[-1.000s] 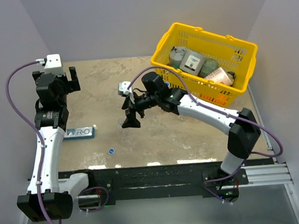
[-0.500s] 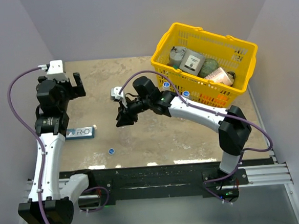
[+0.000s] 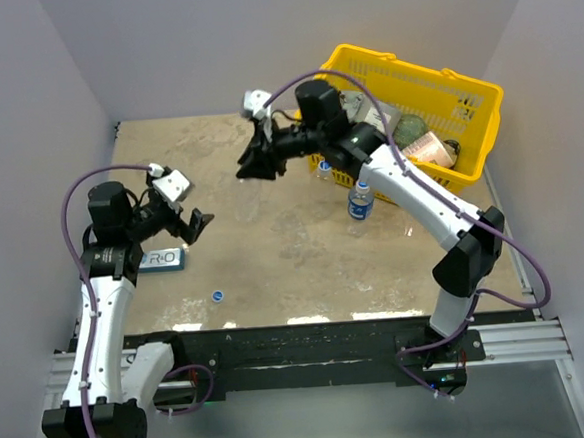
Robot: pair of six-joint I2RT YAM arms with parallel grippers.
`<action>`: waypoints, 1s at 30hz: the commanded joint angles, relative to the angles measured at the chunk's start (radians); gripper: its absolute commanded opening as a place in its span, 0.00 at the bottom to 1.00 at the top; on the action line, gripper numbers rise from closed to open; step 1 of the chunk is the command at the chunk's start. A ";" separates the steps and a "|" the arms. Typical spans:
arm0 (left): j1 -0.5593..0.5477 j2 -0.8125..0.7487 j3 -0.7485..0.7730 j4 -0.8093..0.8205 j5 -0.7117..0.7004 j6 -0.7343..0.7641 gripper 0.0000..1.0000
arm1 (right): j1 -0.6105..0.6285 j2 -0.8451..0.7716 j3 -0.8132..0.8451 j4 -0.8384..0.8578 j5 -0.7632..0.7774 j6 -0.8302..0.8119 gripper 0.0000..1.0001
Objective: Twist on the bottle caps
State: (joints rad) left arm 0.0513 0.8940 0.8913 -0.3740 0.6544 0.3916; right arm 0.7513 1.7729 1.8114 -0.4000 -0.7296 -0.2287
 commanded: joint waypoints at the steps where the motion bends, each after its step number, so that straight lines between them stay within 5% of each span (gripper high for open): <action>1: 0.005 -0.021 -0.006 -0.150 0.338 0.259 1.00 | -0.081 -0.003 0.167 -0.108 -0.082 -0.018 0.05; 6: 0.004 0.042 -0.020 -0.126 0.470 0.230 1.00 | -0.092 0.033 0.239 -0.113 -0.134 -0.017 0.04; 12: -0.030 0.025 -0.176 0.415 0.386 -0.083 1.00 | -0.081 0.049 0.227 0.027 -0.228 0.193 0.04; 30: -0.140 0.201 -0.111 0.432 0.436 -0.108 0.95 | -0.017 0.076 0.267 0.090 -0.252 0.276 0.02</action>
State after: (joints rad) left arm -0.0856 1.0939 0.7265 0.0360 1.0565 0.2722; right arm 0.7326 1.8637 2.0342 -0.3664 -0.9527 0.0086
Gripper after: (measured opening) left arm 0.954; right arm 0.324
